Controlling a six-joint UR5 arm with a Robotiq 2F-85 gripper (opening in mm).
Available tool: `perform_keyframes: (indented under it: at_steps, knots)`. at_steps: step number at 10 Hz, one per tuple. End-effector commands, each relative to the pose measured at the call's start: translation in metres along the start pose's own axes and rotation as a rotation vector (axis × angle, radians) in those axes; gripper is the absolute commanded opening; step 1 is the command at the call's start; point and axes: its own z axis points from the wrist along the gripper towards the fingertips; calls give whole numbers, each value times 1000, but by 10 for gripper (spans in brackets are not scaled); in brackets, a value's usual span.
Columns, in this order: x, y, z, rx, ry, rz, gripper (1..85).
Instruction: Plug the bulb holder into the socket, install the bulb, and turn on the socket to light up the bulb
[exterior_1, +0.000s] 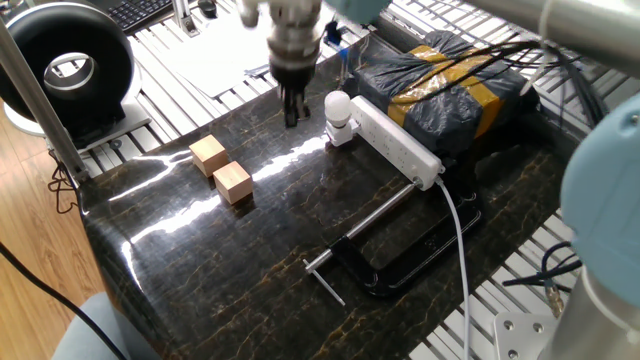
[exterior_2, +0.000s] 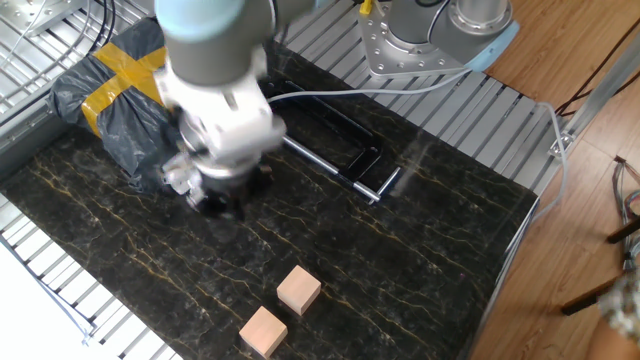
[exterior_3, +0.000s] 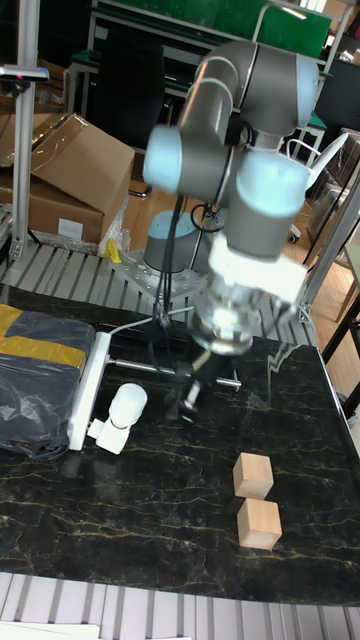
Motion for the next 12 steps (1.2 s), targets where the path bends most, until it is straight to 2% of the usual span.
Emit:
perform_keyframes:
  at_steps: [1, 3, 4, 6, 8, 9, 11, 12]
  knots:
    - [11, 8, 39, 25, 93, -38, 13]
    - [30, 2, 43, 49, 173, -96, 13]
    - [29, 2, 47, 64, 173, -102, 13]
    - [39, -14, 51, 124, 218, -148, 13]
    - [58, -20, 44, 135, 298, -198, 13]
    - [63, -22, 45, 140, 308, -206, 13]
    - [69, -20, 50, 125, 321, -220, 13]
    - [78, -17, 50, 112, 347, -220, 13]
